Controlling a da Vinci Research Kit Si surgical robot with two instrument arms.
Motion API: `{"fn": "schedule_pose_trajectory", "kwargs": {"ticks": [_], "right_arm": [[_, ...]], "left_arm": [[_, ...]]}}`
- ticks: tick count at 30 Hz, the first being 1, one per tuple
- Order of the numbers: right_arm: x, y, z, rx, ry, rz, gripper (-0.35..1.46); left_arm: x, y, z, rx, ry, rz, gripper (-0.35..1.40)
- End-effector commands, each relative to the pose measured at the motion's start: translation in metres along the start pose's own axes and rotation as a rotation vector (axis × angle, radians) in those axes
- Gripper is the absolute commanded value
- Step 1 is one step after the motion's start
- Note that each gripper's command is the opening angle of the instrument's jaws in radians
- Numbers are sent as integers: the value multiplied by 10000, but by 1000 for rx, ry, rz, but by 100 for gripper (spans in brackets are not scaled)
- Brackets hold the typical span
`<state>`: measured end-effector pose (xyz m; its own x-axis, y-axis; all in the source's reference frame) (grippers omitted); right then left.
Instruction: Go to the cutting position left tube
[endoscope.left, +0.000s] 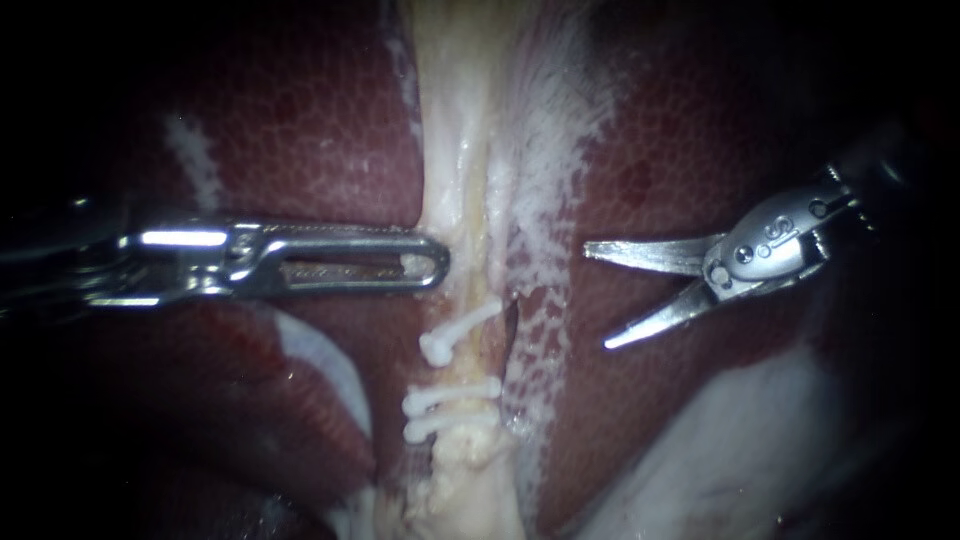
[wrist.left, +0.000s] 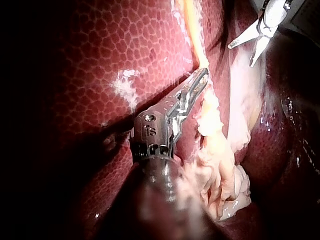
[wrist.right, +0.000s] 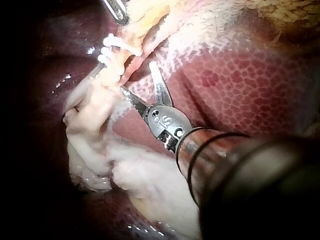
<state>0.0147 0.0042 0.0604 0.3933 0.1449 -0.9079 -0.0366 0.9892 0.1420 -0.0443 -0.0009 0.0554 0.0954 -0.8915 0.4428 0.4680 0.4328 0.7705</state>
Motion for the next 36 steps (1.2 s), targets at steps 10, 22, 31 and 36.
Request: {"fn": "schedule_pose_trajectory", "kwargs": {"ticks": [10, 22, 31, 36], "right_arm": [[-7, -13, 1, 45, -28, 58, 140], [-13, -53, 38, 234, -56, 164, 137], [-4, -71, 70, 323, -68, 248, 132], [0, -71, 94, 357, -59, 264, 130]], "left_arm": [[-2, -8, -7, 2, 1, -1, -35], [-23, -19, -40, 12, -1, -13, -35], [-41, -27, -66, 13, -30, -33, -35], [-43, -37, -71, 12, -34, -30, -35]]}}
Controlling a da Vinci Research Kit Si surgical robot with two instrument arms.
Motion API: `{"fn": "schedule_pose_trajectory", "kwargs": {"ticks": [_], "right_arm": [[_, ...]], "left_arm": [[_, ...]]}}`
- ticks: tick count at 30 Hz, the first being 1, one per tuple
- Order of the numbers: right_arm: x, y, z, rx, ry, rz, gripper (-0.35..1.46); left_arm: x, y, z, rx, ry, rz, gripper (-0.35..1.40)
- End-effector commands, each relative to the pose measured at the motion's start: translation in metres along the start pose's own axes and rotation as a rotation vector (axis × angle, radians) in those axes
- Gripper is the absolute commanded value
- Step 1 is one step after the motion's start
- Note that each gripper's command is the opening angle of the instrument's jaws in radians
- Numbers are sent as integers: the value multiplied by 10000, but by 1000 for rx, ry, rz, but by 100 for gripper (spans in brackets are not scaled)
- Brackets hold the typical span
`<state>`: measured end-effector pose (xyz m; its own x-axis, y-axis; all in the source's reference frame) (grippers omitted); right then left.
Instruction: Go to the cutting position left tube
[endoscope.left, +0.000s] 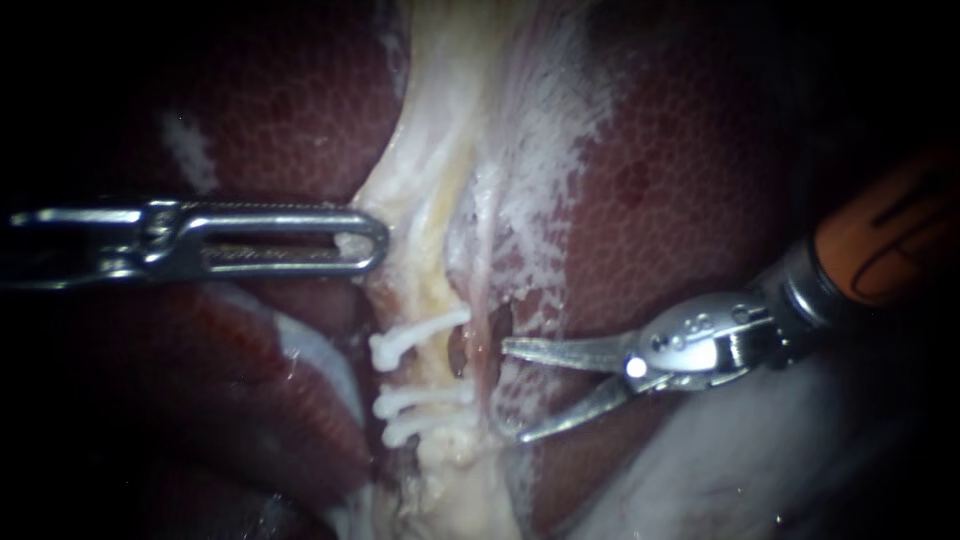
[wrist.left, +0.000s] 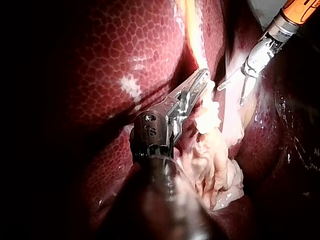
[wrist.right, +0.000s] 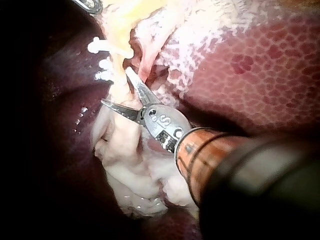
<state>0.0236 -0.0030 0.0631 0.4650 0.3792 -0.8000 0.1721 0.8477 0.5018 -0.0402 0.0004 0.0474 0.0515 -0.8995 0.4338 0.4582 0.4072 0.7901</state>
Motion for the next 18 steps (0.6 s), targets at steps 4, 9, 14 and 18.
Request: {"fn": "schedule_pose_trajectory", "kwargs": {"ticks": [4, 9, 14, 18], "right_arm": [[2, 4, 13, 29, 4, 2, 127], [3, 11, 20, 36, 5, 1, 125], [2, 16, 25, 34, 5, 2, 125], [4, 18, 29, 33, 5, 2, 125]], "left_arm": [[0, -3, -2, -2, 0, 1, -35], [0, -4, -4, -2, 0, 1, -35], [1, -5, -5, -3, -1, 1, -35], [1, -5, -6, -3, 0, 1, -35]]}}
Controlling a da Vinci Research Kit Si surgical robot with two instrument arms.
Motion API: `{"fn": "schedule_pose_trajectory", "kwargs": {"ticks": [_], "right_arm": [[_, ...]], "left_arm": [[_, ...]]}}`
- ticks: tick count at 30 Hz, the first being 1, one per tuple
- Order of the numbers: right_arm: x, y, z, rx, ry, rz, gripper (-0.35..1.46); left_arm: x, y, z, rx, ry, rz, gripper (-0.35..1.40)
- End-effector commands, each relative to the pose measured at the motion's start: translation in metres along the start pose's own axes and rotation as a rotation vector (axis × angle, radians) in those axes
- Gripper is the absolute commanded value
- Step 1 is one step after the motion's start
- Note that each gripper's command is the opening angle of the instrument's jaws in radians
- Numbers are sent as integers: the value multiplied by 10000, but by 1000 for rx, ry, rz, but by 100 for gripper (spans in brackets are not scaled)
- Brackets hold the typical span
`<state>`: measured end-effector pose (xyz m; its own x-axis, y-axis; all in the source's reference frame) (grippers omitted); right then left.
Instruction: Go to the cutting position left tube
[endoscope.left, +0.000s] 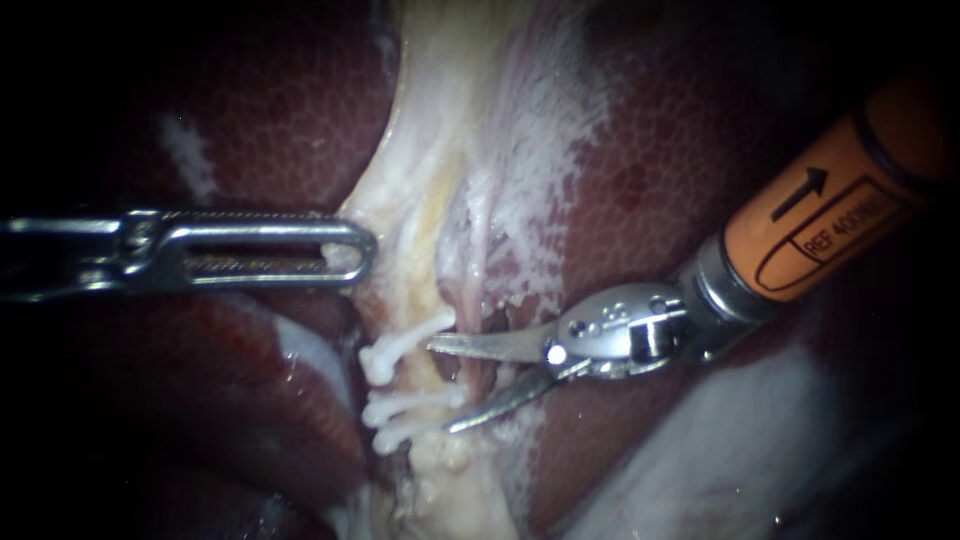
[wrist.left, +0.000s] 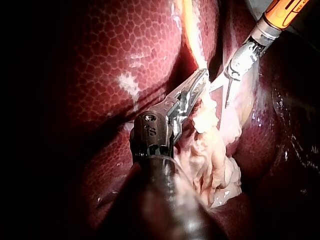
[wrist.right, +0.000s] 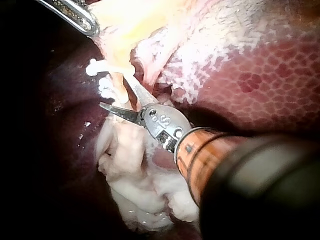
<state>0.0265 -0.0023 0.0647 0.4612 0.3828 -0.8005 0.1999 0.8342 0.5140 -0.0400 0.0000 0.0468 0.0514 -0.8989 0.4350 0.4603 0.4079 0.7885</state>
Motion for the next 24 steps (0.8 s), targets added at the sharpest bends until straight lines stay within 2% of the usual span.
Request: {"fn": "schedule_pose_trajectory", "kwargs": {"ticks": [1, 11, 24], "right_arm": [[0, -1, 1, 1, 0, 0, 125], [1, 2, 5, 4, 1, 16, 125], [11, -1, 28, 81, 21, 83, 114]], "left_arm": [[0, 0, -1, 0, 0, 0, -35], [0, -1, -1, 0, 0, 0, -35], [1, 2, 2, -1, 0, 1, -35]]}}
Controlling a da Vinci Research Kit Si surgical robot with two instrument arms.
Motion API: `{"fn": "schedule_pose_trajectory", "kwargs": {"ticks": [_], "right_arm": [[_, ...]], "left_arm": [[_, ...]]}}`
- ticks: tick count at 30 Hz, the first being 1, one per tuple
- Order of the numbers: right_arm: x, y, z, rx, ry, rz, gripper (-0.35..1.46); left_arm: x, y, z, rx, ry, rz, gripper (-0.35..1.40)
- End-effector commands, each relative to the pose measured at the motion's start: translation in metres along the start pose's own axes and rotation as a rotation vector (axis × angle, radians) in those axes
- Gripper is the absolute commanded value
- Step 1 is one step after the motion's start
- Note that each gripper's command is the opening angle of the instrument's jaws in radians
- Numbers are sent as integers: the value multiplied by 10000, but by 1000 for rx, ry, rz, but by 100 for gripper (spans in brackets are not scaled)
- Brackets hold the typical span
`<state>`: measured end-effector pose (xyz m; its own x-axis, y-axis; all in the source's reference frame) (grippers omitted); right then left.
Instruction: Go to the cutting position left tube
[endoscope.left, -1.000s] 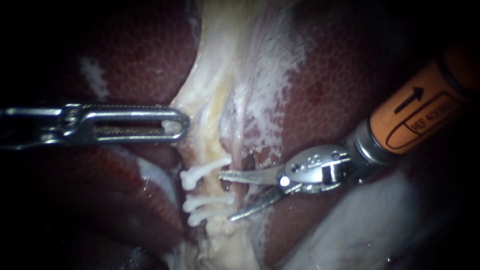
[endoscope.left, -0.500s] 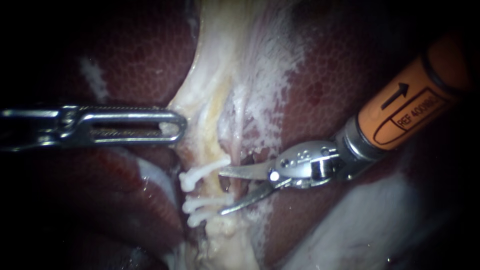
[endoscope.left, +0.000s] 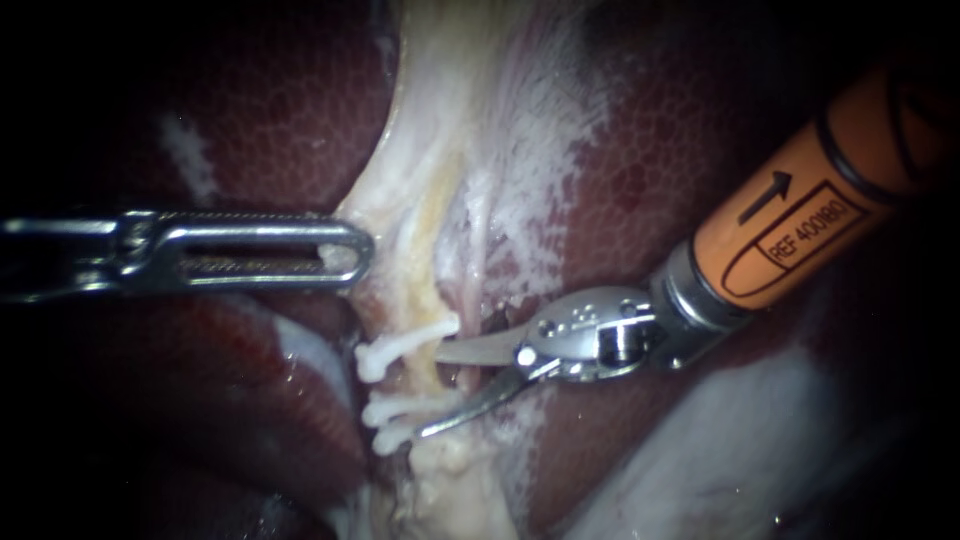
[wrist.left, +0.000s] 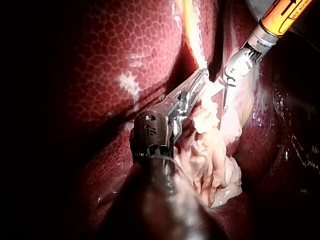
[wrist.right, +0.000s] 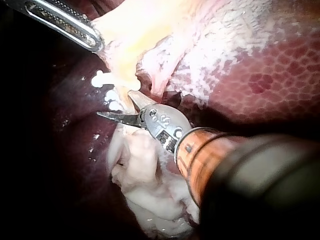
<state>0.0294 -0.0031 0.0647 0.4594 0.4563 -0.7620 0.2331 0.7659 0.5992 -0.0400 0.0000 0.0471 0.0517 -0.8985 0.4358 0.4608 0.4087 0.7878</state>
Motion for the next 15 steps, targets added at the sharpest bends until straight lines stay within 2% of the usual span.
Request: {"fn": "schedule_pose_trajectory", "kwargs": {"ticks": [1, 4, 9, 11, 15], "right_arm": [[0, 0, 1, 3, 2, 6, 114], [1, 1, 4, 9, 11, 14, 112], [4, 5, 9, 22, 35, 54, 95], [5, 7, 11, 23, 41, 59, 95], [5, 10, 13, 27, 41, 74, 78]], "left_arm": [[0, 0, 0, 0, 0, 0, -35], [1, 1, 1, 0, 0, 0, -35], [1, 1, 2, -1, 0, 1, -35], [2, 2, 3, -1, -1, 1, -35], [2, 2, 3, -1, -1, 1, -35]]}}
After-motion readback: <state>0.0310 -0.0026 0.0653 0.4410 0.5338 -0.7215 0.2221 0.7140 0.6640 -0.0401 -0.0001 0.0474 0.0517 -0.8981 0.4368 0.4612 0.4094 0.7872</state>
